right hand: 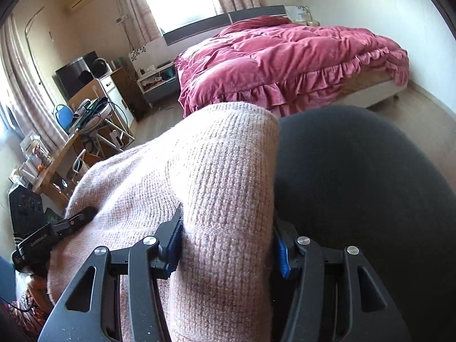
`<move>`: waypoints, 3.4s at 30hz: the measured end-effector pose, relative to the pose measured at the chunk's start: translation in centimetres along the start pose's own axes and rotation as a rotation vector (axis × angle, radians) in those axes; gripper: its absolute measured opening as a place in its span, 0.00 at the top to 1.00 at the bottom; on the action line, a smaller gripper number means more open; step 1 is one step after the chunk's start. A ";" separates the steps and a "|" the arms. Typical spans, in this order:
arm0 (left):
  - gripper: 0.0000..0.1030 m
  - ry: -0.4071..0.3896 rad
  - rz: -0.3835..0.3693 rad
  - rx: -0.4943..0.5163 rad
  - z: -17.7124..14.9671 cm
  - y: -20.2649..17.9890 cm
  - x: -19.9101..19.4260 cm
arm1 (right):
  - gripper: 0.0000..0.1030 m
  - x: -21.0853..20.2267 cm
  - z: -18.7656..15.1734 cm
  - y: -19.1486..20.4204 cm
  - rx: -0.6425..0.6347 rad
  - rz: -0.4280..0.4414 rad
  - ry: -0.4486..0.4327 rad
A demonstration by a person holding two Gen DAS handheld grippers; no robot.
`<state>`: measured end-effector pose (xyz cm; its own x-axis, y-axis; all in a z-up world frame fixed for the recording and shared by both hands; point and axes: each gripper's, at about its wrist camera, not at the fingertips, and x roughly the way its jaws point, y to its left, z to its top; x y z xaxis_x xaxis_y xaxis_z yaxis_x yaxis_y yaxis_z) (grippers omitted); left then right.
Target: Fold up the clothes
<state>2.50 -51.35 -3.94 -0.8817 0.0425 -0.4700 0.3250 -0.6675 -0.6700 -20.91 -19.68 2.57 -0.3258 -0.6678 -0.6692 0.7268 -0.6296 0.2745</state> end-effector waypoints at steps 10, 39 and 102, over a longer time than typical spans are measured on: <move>0.57 0.042 -0.021 -0.074 0.7 0.6 -1.3 | 0.27 -1.2 0.2 -3.1 0.158 0.042 -0.084; 0.73 -0.158 0.279 0.486 -9.0 -9.3 -5.6 | 1.00 -7.9 -8.1 -1.0 0.113 0.022 -0.093; 0.62 -0.198 0.645 0.431 -15.3 -17.6 -8.7 | 0.44 -12.3 -16.1 8.4 -0.099 -0.137 -0.100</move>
<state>9.68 -28.60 3.12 -0.6226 -0.5553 -0.5514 0.6662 -0.7457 -0.0013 -1.12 -10.37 1.98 -0.4805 -0.6182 -0.6220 0.7261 -0.6782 0.1131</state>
